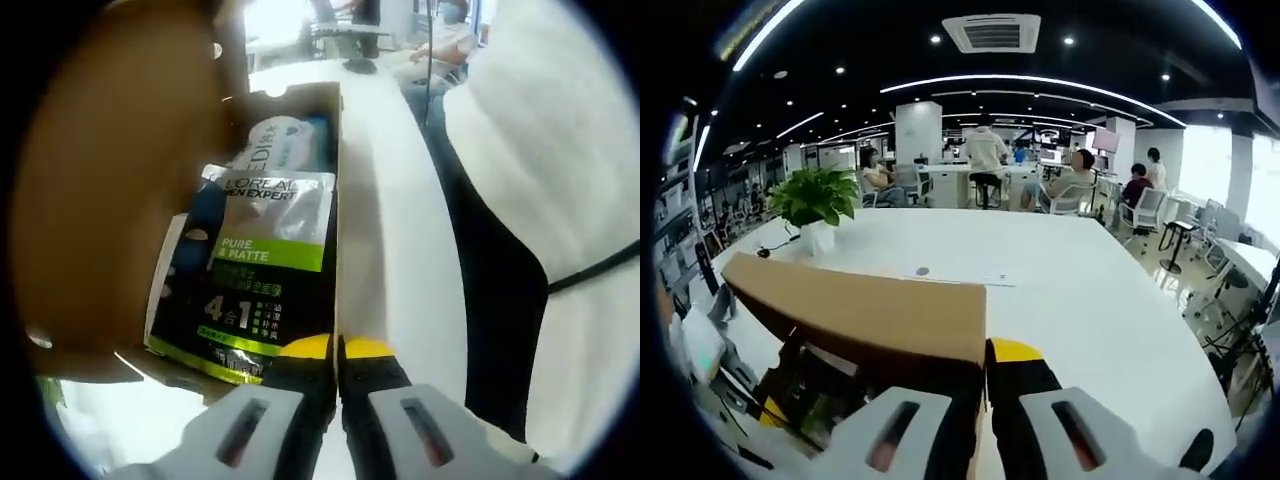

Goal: Operate the shoe box by opening the lid, removing the specified soft item, and placing it in the target area until the item is outside and the box remains undamaged.

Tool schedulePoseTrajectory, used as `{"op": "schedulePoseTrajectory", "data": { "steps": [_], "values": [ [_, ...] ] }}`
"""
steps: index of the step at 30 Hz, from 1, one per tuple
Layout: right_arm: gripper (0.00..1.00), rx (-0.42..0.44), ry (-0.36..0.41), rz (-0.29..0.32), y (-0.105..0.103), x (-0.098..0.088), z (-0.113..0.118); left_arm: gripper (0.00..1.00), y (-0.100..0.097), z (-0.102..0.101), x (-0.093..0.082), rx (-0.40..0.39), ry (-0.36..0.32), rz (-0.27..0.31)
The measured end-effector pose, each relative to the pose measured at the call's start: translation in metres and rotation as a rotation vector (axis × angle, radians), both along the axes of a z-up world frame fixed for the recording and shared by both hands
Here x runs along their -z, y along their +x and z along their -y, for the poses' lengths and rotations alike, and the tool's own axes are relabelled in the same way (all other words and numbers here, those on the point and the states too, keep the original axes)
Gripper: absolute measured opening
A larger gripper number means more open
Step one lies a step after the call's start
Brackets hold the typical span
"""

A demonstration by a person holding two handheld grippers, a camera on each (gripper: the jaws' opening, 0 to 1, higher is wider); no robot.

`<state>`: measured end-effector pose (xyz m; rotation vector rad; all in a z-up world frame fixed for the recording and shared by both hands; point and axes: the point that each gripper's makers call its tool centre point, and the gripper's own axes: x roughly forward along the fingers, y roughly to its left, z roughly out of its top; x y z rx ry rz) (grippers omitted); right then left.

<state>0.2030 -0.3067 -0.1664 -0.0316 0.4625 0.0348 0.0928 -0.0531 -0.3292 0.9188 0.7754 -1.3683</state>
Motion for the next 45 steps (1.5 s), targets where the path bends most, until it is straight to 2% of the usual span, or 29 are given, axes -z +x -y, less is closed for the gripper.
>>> {"op": "schedulePoseTrajectory", "data": {
  "steps": [2, 4, 7, 8, 9, 10, 11, 12, 14, 16, 19, 21, 24, 30, 31, 33, 36, 45],
  "values": [
    [0.00, 0.004, -0.010, -0.003, -0.001, 0.002, 0.002, 0.01, -0.001, 0.000, 0.000, -0.001, -0.003, 0.001],
    [0.00, 0.007, -0.004, -0.003, -0.001, 0.006, 0.003, 0.01, -0.004, 0.000, -0.001, -0.038, -0.001, -0.033],
    [0.00, -0.015, -0.027, 0.014, 0.003, 0.004, 0.001, 0.01, -0.002, 0.001, -0.001, -0.049, -0.012, -0.020],
    [0.00, -0.023, -0.047, 0.023, 0.005, 0.004, 0.001, 0.01, -0.002, 0.001, -0.001, -0.072, -0.015, -0.031],
    [0.00, -0.023, -0.033, 0.021, 0.006, 0.004, 0.001, 0.01, -0.002, 0.001, -0.001, -0.083, -0.013, -0.040],
    [0.00, -0.032, -0.024, 0.020, 0.008, 0.004, 0.001, 0.01, -0.003, 0.001, -0.001, -0.076, -0.012, -0.037],
    [0.00, -0.035, -0.020, 0.017, 0.011, 0.004, 0.003, 0.01, -0.003, 0.002, -0.001, 0.012, -0.014, 0.002],
    [0.00, -0.041, -0.023, 0.018, 0.012, 0.004, 0.003, 0.01, -0.004, 0.002, -0.001, 0.048, -0.017, 0.022],
    [0.00, -0.059, -0.063, 0.029, 0.017, 0.003, 0.002, 0.01, -0.004, 0.001, -0.001, -0.028, -0.046, -0.009],
    [0.00, -0.060, -0.062, 0.039, 0.021, 0.003, 0.002, 0.01, -0.002, 0.001, -0.002, -0.054, -0.059, -0.038],
    [0.00, -0.054, -0.059, 0.042, 0.026, 0.003, 0.002, 0.01, -0.002, 0.002, -0.001, -0.062, -0.040, -0.031],
    [0.00, -0.056, -0.060, 0.045, 0.028, 0.002, 0.002, 0.01, -0.001, 0.002, -0.002, -0.088, -0.060, -0.028],
    [0.00, -0.061, -0.073, 0.053, 0.031, 0.003, 0.003, 0.02, -0.003, 0.001, -0.001, -0.068, -0.064, 0.005],
    [0.00, -0.040, -0.043, 0.054, 0.035, 0.003, 0.003, 0.02, -0.002, 0.002, -0.001, -0.068, -0.062, -0.003],
    [0.00, -0.030, -0.029, 0.053, 0.037, 0.003, 0.004, 0.02, -0.003, 0.002, 0.000, -0.063, -0.060, 0.005],
    [0.00, -0.032, -0.048, 0.060, 0.039, 0.004, 0.004, 0.02, -0.004, 0.002, 0.000, -0.046, -0.067, 0.024],
    [0.00, -0.037, -0.071, 0.068, 0.043, 0.005, 0.003, 0.02, -0.002, 0.002, -0.001, -0.058, -0.070, 0.024],
    [0.00, -0.044, -0.050, 0.049, 0.049, 0.009, 0.004, 0.02, -0.002, 0.003, -0.001, -0.067, -0.069, 0.017]
  ]
}}
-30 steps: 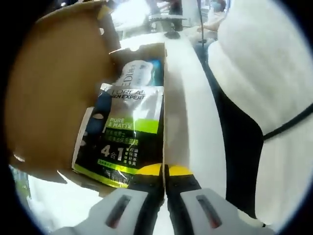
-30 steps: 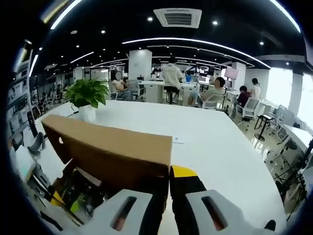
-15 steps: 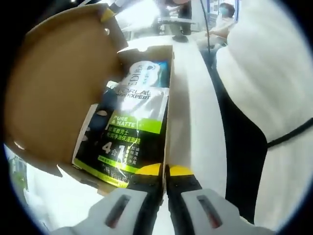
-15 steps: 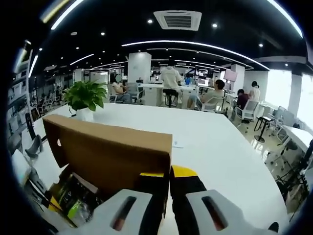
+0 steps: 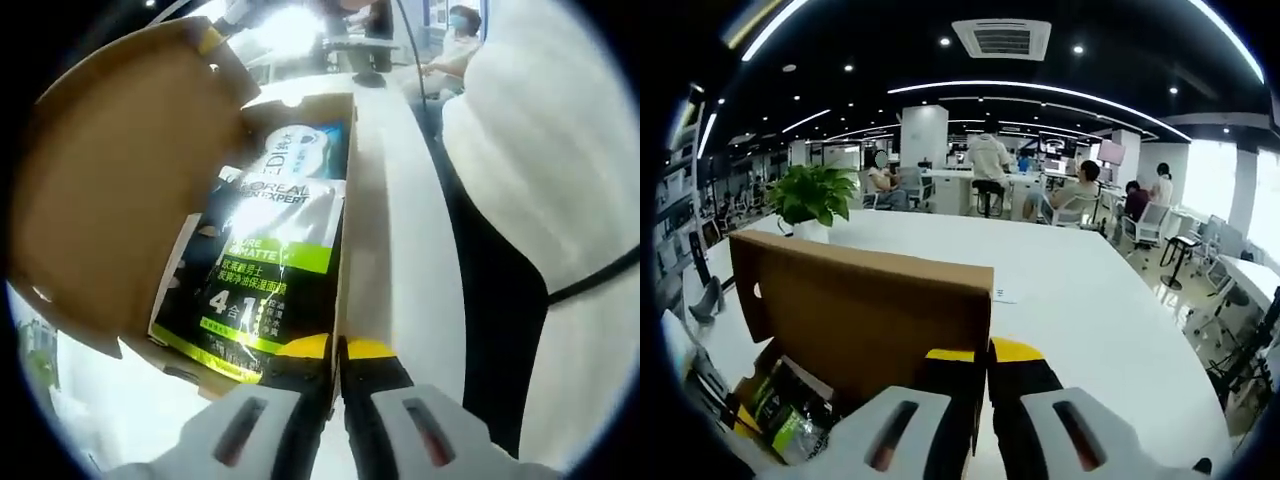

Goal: Operate the shoe box by opening the lid, removing the specified soft item, and placing it in the target area until the item is outside and the box remains undamaged.

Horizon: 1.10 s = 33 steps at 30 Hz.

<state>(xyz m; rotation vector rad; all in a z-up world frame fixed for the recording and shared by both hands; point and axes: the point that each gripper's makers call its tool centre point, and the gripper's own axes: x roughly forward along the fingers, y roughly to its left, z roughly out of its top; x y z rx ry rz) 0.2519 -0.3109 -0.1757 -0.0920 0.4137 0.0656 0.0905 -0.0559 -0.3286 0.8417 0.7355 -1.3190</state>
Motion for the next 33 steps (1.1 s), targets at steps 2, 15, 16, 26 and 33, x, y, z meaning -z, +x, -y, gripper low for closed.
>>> {"op": "schedulePoseTrajectory", "data": {
  "steps": [2, 15, 16, 26, 33],
  "values": [
    [0.00, -0.001, 0.000, 0.002, 0.001, 0.001, 0.000, 0.02, 0.000, 0.000, 0.000, 0.001, -0.003, 0.006],
    [0.00, -0.009, 0.025, -0.106, -0.002, 0.037, 0.000, 0.03, 0.001, 0.001, 0.000, -0.003, -0.006, 0.010],
    [0.00, -0.008, 0.024, -0.113, -0.003, 0.039, 0.000, 0.03, 0.001, 0.001, 0.000, -0.002, -0.006, 0.011],
    [0.01, -0.008, -0.006, -0.153, -0.013, 0.066, -0.001, 0.03, 0.001, 0.001, 0.000, -0.001, -0.009, 0.013],
    [0.02, -0.041, -0.022, -0.187, -0.006, 0.070, -0.002, 0.03, 0.001, 0.001, 0.000, -0.003, -0.009, 0.010]
  ]
}}
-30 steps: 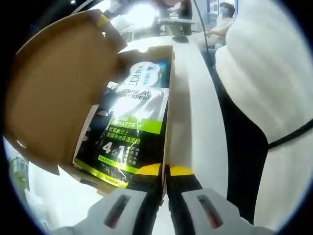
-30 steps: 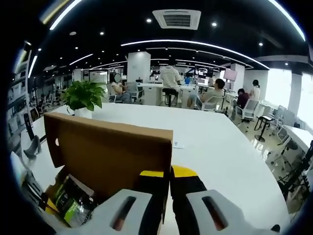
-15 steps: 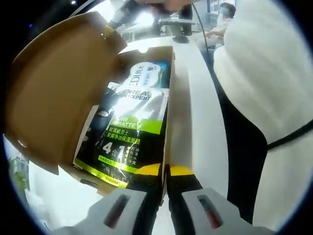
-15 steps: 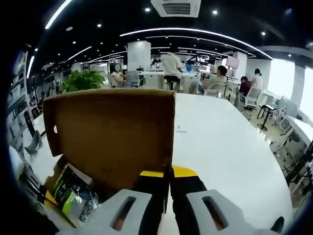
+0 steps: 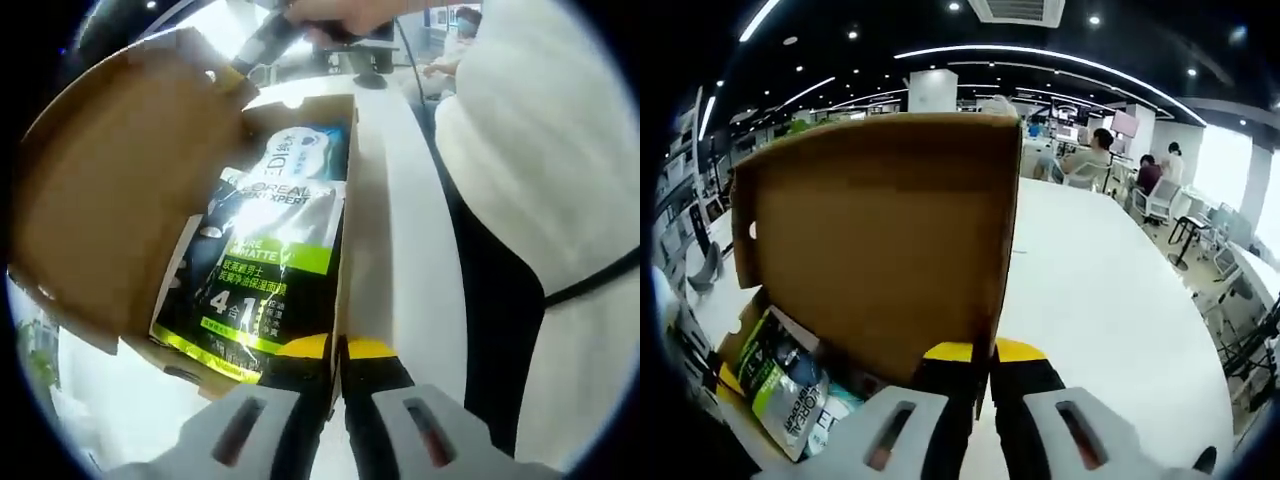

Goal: Operate the shoe box by opening the lid, removing the specified soft item, and placing it in the target area until the item is outside and the box remains undamaged.

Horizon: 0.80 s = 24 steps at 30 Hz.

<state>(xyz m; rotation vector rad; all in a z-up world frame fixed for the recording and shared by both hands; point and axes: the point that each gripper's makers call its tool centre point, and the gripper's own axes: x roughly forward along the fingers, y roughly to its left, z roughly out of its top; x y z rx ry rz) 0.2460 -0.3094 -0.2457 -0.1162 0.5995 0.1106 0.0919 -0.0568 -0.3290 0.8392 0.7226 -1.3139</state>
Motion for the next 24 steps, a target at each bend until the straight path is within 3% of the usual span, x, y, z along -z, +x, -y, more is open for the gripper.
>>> {"op": "schedulePoseTrajectory", "data": {
  "steps": [15, 24],
  "values": [
    [0.00, 0.027, 0.051, -0.060, 0.012, 0.012, 0.002, 0.03, 0.000, 0.000, 0.000, -0.003, 0.000, -0.005],
    [0.00, 0.035, -0.021, -0.064, 0.010, 0.012, 0.002, 0.03, 0.000, 0.000, -0.001, -0.009, -0.004, 0.000]
  ]
}}
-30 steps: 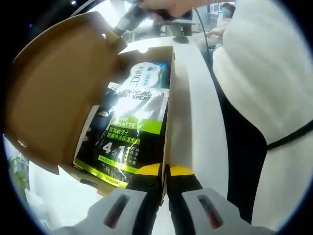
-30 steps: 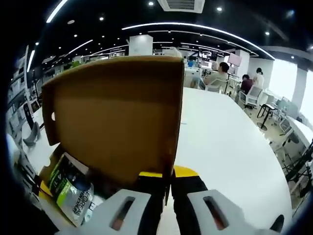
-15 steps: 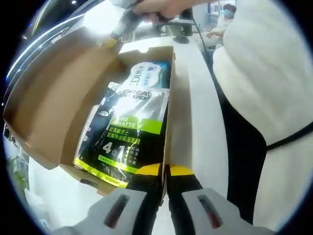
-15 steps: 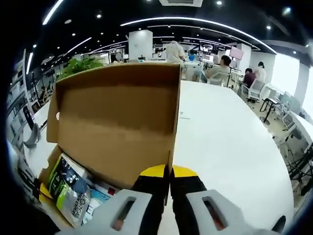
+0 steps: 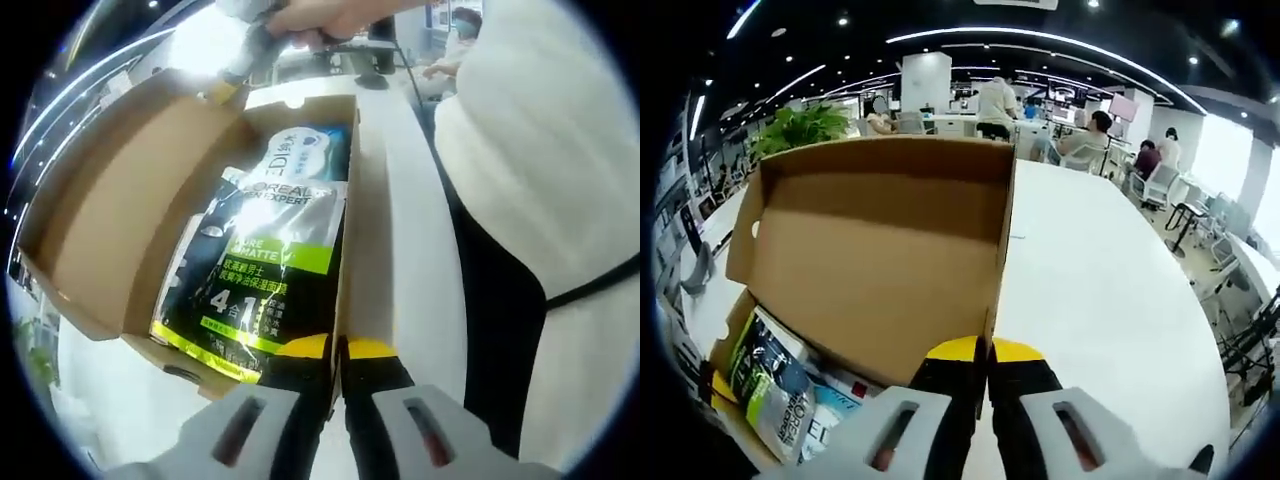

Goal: Operate the shoe box by opening the lid, removing the specified soft item, and placing it in the target area until the item is outside and the box remains undamaged.

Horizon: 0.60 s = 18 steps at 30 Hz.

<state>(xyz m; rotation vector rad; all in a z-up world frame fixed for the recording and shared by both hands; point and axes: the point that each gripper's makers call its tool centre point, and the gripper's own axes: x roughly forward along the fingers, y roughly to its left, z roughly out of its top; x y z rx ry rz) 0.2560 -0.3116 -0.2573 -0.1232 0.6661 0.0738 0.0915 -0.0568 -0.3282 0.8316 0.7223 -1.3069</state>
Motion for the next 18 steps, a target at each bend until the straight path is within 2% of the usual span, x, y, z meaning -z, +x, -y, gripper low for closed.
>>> {"op": "schedulePoseTrajectory", "data": {
  "steps": [1, 2, 6, 9, 11, 13, 18],
  "values": [
    [0.00, 0.003, 0.007, -0.001, 0.000, 0.000, 0.001, 0.03, 0.000, 0.000, 0.000, 0.001, 0.002, 0.000],
    [0.00, 0.029, 0.065, -0.025, 0.000, 0.001, 0.000, 0.03, 0.000, 0.000, 0.000, 0.006, 0.001, 0.001],
    [0.00, 0.031, 0.034, -0.032, -0.002, 0.002, 0.002, 0.02, -0.001, 0.000, 0.000, 0.032, -0.002, -0.001],
    [0.00, 0.039, 0.052, -0.028, -0.003, 0.000, 0.003, 0.02, -0.001, 0.000, 0.000, 0.024, 0.000, -0.003],
    [0.00, 0.020, 0.029, -0.033, -0.002, 0.001, 0.002, 0.03, -0.001, 0.000, 0.000, 0.018, 0.001, -0.002],
    [0.00, 0.026, 0.064, -0.041, 0.001, 0.004, 0.003, 0.02, -0.001, 0.000, 0.000, 0.022, -0.001, -0.001],
    [0.00, 0.020, 0.061, -0.056, 0.007, 0.010, 0.002, 0.02, -0.001, 0.000, 0.000, 0.024, -0.002, -0.005]
  ]
}}
